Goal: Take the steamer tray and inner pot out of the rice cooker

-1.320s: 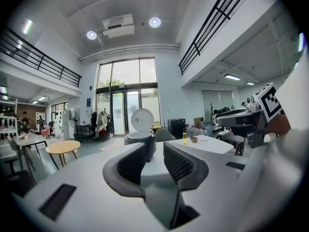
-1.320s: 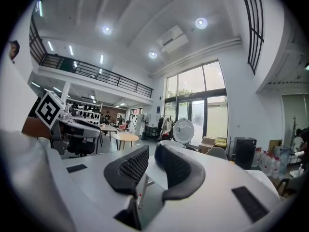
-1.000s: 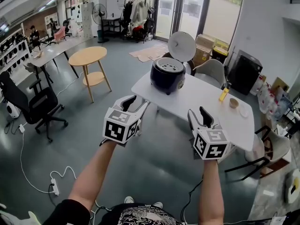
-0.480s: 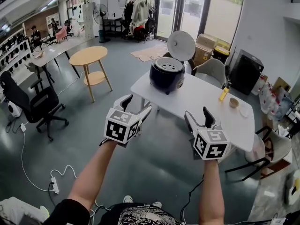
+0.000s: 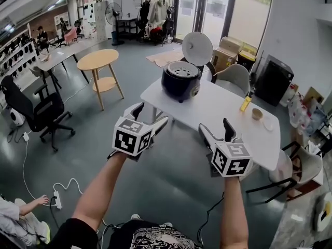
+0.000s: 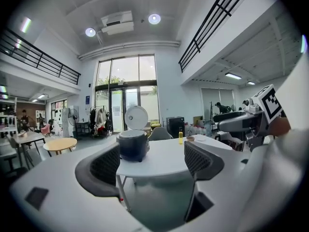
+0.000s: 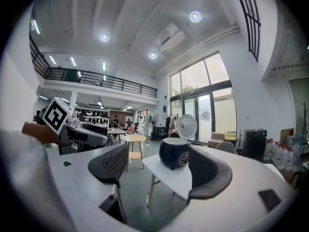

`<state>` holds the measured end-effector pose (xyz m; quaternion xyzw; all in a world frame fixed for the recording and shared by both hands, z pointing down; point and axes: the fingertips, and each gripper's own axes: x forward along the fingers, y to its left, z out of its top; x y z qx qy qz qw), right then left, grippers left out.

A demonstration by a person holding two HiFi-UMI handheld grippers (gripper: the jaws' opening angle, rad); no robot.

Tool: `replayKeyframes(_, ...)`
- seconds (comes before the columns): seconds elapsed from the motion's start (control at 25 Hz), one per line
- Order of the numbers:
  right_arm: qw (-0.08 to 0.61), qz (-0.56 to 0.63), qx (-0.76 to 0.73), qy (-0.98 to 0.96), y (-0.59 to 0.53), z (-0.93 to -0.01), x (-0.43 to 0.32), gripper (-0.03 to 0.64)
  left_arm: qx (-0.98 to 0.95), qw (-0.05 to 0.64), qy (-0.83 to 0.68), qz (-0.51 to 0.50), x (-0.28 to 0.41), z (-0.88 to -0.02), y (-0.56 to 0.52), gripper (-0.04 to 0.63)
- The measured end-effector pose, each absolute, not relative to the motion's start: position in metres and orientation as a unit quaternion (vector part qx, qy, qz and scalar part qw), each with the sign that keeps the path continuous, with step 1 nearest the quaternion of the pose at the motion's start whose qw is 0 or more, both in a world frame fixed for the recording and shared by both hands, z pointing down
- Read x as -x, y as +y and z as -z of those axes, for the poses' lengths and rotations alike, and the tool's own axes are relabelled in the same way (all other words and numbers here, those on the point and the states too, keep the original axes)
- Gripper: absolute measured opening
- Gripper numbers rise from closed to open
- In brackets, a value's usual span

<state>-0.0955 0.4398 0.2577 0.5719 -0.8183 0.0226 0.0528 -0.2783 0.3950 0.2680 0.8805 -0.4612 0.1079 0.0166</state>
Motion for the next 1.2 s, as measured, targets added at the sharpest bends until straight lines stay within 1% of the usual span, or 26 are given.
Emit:
replayKeyframes(0.16, 0.054, -0.023, -0.568, -0.821, 0.434, -0.267, 0.072, 0.396, -0.877, 0.016, -0.467, -0.112, 0.256, -0.277, 0.392, 0.403)
replayKeyframes(0.36, 0.057, -0.019, -0.563, -0.825, 0.423, -0.270, 0.063, 0.397, -0.870, 0.014, -0.479, -0.118, 0.249, -0.282, 0.381, 0.403)
replayKeyframes(0.6, 0.058, -0.024, -0.555, -0.829, 0.394, -0.282, 0.056, 0.399, -0.867, 0.018, -0.486, -0.111, 0.241, -0.288, 0.355, 0.403)
replayKeyframes(0.72, 0.056, -0.026, -0.551, -0.832, 0.371, -0.289, 0.037, 0.399, -0.864, 0.018, -0.489, -0.114, 0.222, -0.296, 0.335, 0.403)
replayKeyframes(0.84, 0.059, -0.024, -0.546, -0.836, 0.334, -0.301, 0.025, 0.399, -0.861, 0.021, -0.495, -0.112, 0.211, -0.310, 0.299, 0.403)
replayKeyframes(0.96, 0.062, -0.022, -0.542, -0.838, 0.281, -0.314, 0.033, 0.399, -0.859, 0.023, -0.501, -0.108, 0.221, -0.323, 0.246, 0.403)
replayKeyframes(1.2, 0.071, -0.032, -0.542, -0.837, 0.129, -0.320, 0.050, 0.399, -0.858, 0.035, -0.499, -0.113, 0.239, -0.329, 0.094, 0.403)
